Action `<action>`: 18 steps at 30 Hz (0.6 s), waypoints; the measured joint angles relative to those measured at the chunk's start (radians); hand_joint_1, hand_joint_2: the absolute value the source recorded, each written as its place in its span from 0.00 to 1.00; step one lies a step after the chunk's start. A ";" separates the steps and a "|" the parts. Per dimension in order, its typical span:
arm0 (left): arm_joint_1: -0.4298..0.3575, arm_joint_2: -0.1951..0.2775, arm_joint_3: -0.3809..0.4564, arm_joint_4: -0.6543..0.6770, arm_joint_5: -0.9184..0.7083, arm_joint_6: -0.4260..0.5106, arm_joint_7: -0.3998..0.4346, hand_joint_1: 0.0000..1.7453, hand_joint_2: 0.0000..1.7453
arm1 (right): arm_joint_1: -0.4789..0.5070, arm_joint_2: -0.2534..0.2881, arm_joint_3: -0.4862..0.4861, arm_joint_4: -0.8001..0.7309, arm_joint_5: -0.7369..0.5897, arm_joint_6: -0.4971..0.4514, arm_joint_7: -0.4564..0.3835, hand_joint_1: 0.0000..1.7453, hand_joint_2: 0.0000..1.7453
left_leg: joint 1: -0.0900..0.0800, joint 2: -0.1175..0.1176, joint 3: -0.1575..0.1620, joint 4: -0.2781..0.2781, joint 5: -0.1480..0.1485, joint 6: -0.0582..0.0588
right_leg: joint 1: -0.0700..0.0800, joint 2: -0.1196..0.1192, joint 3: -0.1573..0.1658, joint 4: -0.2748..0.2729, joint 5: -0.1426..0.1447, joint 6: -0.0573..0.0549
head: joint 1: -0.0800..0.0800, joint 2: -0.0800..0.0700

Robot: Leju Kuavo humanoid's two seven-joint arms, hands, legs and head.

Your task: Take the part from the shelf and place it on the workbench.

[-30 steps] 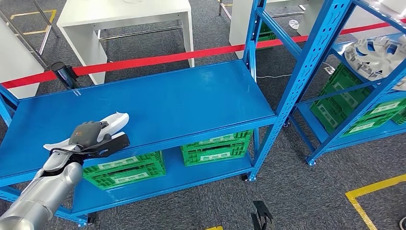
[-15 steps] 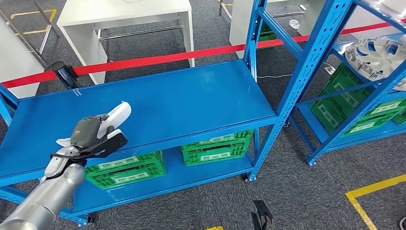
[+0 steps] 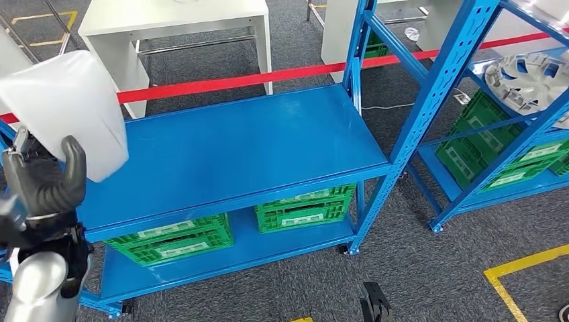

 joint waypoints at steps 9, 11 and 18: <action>0.183 -0.026 0.017 -0.238 0.270 -0.332 -0.044 1.00 1.00 | 0.003 -0.010 -0.001 0.000 0.005 0.007 0.000 0.00 0.00 | 0.012 0.011 0.009 -0.018 0.010 0.023 | 0.001 -0.005 -0.081 0.224 -0.145 0.022 | 0.003 0.000; 0.213 -0.032 0.020 -0.250 0.325 -0.402 -0.046 1.00 1.00 | 0.005 -0.010 -0.001 0.000 0.007 0.005 0.005 0.00 0.00 | 0.014 0.011 0.002 -0.013 0.012 0.021 | 0.000 -0.006 -0.084 0.248 -0.138 0.024 | 0.003 0.000; 0.301 -0.048 0.043 -0.279 0.347 -0.471 -0.062 1.00 1.00 | 0.005 -0.007 -0.026 0.000 -0.044 -0.051 0.082 0.00 0.00 | 0.013 0.002 -0.015 0.003 0.037 -0.018 | 0.004 0.002 0.039 0.011 -0.023 -0.002 | 0.002 0.000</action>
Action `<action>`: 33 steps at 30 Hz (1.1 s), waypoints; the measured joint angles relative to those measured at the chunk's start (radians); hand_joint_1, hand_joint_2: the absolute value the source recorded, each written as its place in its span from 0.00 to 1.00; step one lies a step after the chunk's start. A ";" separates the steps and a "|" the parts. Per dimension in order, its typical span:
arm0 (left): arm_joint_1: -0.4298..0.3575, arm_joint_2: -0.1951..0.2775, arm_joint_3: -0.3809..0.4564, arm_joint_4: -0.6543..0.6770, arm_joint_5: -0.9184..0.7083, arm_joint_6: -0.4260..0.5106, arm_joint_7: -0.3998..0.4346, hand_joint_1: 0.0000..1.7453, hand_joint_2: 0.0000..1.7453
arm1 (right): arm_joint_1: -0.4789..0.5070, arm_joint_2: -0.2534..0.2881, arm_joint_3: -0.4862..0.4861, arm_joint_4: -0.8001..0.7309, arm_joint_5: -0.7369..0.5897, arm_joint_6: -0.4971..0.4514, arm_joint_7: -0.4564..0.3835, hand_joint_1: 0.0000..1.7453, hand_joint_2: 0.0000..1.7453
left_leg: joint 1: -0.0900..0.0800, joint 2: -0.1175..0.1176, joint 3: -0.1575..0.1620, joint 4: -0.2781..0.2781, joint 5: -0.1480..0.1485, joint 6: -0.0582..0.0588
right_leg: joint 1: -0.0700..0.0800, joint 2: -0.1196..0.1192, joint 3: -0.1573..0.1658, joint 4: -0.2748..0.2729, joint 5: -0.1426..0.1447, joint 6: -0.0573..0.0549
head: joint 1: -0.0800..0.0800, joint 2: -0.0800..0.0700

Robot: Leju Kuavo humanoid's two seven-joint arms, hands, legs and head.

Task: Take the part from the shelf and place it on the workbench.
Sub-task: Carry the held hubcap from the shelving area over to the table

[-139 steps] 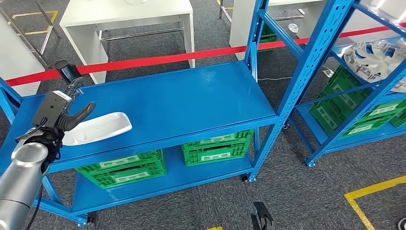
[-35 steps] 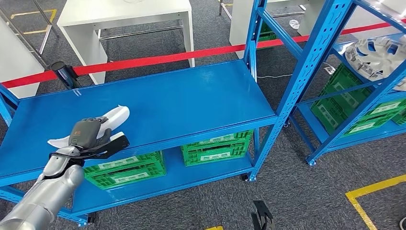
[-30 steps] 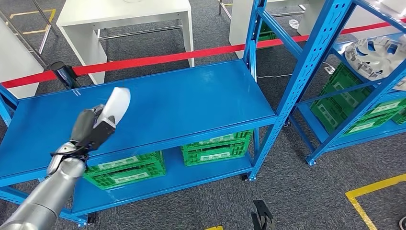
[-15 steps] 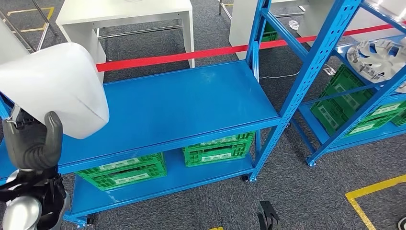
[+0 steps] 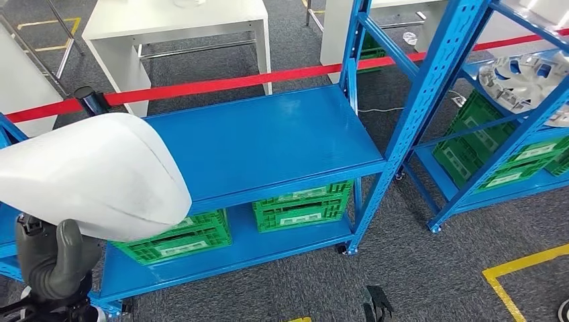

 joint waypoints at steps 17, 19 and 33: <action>0.169 0.002 0.082 -0.090 0.054 -0.076 0.050 1.00 1.00 | 0.011 0.067 -0.056 0.000 -0.011 0.011 -0.012 0.00 0.00 | -0.004 0.007 0.171 -0.037 -0.146 0.005 | -0.002 -0.017 -0.113 -0.008 0.124 0.003 | -0.004 0.000; 0.180 0.004 0.082 -0.096 0.050 -0.076 0.050 1.00 1.00 | 0.012 0.069 -0.056 0.000 -0.009 0.016 -0.012 0.00 0.00 | 0.001 0.012 0.158 -0.043 -0.127 0.024 | -0.003 -0.014 -0.125 0.021 0.083 0.014 | -0.004 0.000; 0.173 0.005 0.073 -0.080 0.029 -0.134 0.080 1.00 1.00 | 0.005 0.106 -0.058 -0.005 -0.032 0.022 -0.064 0.00 0.00 | 0.003 0.015 0.010 0.005 -0.021 -0.009 | 0.004 -0.013 0.016 -0.019 0.003 -0.017 | -0.001 0.000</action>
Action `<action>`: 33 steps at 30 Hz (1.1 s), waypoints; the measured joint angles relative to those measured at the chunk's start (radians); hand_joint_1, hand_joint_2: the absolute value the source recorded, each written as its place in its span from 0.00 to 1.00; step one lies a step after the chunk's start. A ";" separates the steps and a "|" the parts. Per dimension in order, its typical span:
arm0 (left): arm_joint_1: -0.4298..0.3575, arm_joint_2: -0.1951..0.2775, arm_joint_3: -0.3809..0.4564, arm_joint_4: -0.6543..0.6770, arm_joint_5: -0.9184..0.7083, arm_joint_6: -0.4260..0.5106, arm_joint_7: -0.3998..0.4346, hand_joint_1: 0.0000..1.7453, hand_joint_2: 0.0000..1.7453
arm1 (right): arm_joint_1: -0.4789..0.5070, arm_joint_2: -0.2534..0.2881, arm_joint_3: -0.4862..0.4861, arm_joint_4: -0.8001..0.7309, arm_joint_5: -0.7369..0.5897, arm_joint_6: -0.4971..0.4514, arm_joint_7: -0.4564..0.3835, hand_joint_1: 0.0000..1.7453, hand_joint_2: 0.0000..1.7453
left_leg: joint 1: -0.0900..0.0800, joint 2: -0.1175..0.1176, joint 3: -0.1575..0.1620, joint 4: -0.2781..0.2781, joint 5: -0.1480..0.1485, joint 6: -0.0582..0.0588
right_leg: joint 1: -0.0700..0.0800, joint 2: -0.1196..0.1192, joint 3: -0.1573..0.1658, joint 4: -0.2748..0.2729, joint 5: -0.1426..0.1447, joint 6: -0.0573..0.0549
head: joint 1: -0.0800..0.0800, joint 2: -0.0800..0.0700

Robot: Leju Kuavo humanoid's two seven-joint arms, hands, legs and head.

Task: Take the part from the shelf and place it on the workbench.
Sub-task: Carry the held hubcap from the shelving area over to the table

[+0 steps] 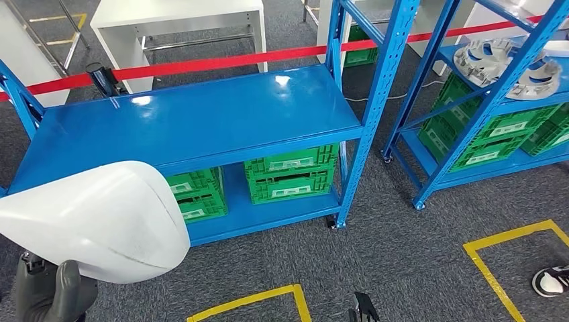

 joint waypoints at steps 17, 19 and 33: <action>0.026 -0.059 0.058 0.030 -0.041 0.041 -0.073 1.00 1.00 | -0.002 -0.063 0.022 -0.005 0.063 0.039 -0.123 0.00 0.00 | 0.002 -0.002 0.156 -0.044 -0.116 0.043 | -0.006 -0.002 -0.175 0.045 0.103 0.041 | -0.006 0.000; 0.009 -0.076 0.058 0.047 -0.058 0.040 -0.070 1.00 1.00 | -0.002 -0.068 0.016 -0.005 0.030 0.020 -0.078 0.00 0.00 | -0.001 -0.001 0.122 -0.042 -0.088 0.052 | -0.005 0.000 -0.204 0.159 -0.010 0.046 | -0.004 0.000; 0.029 -0.069 0.100 0.055 -0.032 0.109 -0.065 1.00 1.00 | 0.003 -0.082 -0.048 -0.008 -0.019 -0.005 0.068 0.00 0.00 | -0.005 -0.003 -0.045 0.059 -0.069 -0.001 | 0.001 -0.004 -0.019 -0.028 0.039 -0.009 | -0.004 0.000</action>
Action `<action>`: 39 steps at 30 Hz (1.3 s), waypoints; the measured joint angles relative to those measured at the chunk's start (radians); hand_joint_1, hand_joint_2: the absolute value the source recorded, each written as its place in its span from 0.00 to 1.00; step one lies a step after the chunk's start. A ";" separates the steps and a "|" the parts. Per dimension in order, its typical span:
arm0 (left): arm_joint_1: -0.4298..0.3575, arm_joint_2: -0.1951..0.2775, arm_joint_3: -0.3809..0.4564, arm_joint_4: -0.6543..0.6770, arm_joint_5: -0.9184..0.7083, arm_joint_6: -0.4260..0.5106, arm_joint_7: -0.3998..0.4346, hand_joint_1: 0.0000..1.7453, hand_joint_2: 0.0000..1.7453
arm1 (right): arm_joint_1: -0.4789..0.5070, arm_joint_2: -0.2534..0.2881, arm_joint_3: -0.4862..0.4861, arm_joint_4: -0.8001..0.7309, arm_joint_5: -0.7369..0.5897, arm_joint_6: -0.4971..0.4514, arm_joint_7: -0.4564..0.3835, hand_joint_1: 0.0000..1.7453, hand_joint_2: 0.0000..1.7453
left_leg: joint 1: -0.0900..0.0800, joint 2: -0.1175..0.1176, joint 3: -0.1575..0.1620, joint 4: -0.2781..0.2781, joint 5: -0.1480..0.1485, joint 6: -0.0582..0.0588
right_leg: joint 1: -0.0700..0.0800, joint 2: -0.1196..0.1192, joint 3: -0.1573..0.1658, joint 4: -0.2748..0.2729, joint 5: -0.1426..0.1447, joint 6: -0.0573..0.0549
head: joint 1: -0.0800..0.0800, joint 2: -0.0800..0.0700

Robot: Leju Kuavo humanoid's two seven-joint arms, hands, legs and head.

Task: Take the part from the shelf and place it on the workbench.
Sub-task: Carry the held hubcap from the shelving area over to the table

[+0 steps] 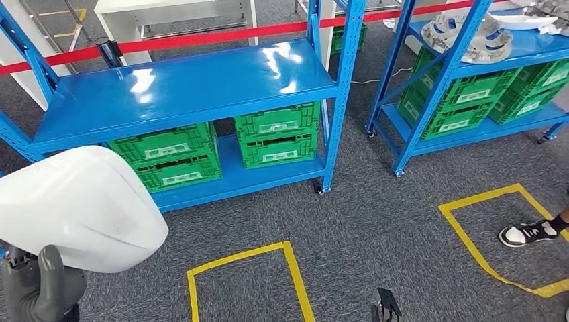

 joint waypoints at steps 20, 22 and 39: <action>0.047 0.058 -0.021 -0.056 0.002 -0.053 0.073 1.00 1.00 | 0.002 0.045 -0.002 0.002 0.027 0.053 -0.086 0.00 0.00 | -0.002 0.010 0.111 -0.089 0.015 0.053 | -0.004 0.000 -0.176 0.304 -0.061 0.056 | -0.003 0.000; 0.059 0.069 -0.021 -0.066 0.007 -0.044 0.073 1.00 1.00 | 0.002 0.048 -0.002 0.002 0.026 0.053 -0.086 0.00 0.00 | -0.003 0.010 0.080 -0.076 0.032 0.049 | 0.001 0.001 -0.078 0.203 -0.022 0.045 | -0.003 0.000; -0.042 0.092 -0.057 -0.025 0.032 -0.106 0.079 1.00 1.00 | -0.004 0.061 -0.038 0.000 -0.036 0.038 -0.132 0.00 0.00 | 0.013 -0.002 0.204 -0.027 -0.070 -0.011 | 0.004 -0.014 -0.130 0.030 0.095 0.017 | 0.001 0.000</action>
